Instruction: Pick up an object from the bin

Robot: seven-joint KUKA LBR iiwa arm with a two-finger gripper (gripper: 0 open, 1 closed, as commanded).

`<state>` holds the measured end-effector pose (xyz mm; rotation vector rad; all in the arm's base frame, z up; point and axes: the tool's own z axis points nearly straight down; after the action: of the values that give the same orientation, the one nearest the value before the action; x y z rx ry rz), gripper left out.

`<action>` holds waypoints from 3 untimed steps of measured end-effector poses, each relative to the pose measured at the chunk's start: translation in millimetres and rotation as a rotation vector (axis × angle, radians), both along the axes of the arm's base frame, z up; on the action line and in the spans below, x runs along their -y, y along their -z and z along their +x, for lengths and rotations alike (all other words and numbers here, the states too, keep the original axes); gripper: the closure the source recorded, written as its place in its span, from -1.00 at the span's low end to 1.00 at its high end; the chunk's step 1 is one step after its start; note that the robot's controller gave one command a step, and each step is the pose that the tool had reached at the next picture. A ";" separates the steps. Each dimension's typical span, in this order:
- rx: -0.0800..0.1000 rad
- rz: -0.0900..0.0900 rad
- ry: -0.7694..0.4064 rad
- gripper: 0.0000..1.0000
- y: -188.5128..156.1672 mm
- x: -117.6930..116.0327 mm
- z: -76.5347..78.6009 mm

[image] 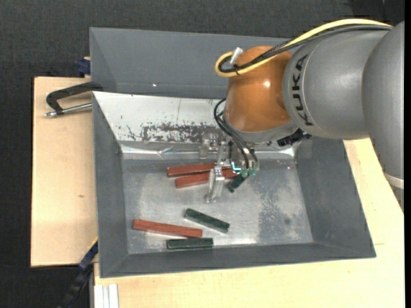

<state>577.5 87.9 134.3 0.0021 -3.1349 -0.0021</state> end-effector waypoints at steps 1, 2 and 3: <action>0.008 0.001 0.001 -1.00 -4.4 0.2 2.0; 0.016 0.002 0.075 -1.00 18.4 2.7 3.9; 0.004 -0.001 0.305 -1.00 48.6 -3.6 -7.1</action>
Offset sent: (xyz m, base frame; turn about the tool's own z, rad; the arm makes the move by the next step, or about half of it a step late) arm 0.0002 -0.0078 -0.0643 0.1843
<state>570.4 91.6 85.7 -0.4749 -3.1035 -0.0019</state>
